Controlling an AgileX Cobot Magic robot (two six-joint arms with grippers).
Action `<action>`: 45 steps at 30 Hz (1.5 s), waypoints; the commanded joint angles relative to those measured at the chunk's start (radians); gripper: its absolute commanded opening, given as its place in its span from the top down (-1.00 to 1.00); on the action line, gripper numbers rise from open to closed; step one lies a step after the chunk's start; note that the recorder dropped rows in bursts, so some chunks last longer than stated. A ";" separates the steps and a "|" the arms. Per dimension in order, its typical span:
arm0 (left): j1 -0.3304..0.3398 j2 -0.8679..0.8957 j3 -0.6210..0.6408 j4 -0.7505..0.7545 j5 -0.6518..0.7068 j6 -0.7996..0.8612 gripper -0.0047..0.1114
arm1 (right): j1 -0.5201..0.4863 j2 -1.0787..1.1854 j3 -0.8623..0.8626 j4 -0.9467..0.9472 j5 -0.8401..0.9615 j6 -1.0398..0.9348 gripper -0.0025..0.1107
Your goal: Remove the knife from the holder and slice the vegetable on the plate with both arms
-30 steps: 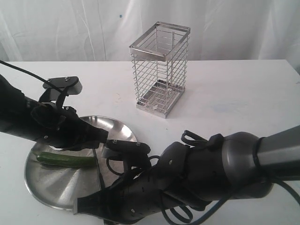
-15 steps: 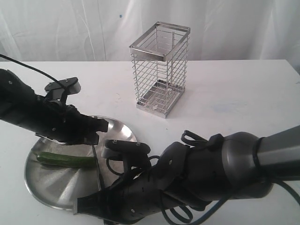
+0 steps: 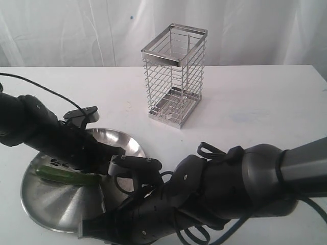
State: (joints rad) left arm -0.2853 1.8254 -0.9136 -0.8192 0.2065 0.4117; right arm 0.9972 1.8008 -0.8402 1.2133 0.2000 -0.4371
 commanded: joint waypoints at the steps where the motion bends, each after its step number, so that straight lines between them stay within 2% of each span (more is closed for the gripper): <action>1: 0.000 0.038 0.008 0.014 -0.011 0.013 0.92 | -0.001 -0.008 0.004 -0.002 0.002 -0.005 0.96; 7: 0.010 -0.068 -0.018 0.022 -0.004 0.041 0.92 | -0.001 -0.008 0.004 -0.002 0.001 -0.005 0.96; 11: 0.047 -0.171 -0.025 0.068 0.011 0.041 0.92 | -0.001 -0.008 0.004 -0.004 0.002 -0.005 0.96; 18: 0.132 -0.273 -0.025 0.186 0.159 0.034 0.92 | -0.001 -0.008 0.004 -0.052 0.032 0.002 0.96; 22: 0.152 -0.292 -0.025 0.198 0.236 0.034 0.92 | -0.002 -0.012 0.004 -0.176 0.054 0.113 0.96; 27: 0.152 -0.294 -0.025 0.200 0.313 0.033 0.92 | -0.032 -0.013 0.001 -0.474 0.123 0.354 0.96; 32: 0.152 -0.294 -0.025 0.200 0.319 0.033 0.92 | -0.041 -0.049 -0.052 -0.773 0.224 0.586 0.96; 45: 0.152 -0.294 -0.025 0.200 0.332 0.033 0.92 | -0.041 -0.120 -0.171 -0.809 0.303 0.641 0.96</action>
State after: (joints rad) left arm -0.1363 1.5418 -0.9385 -0.6125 0.5076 0.4491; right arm 0.9621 1.6865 -1.0037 0.4231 0.5025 0.1699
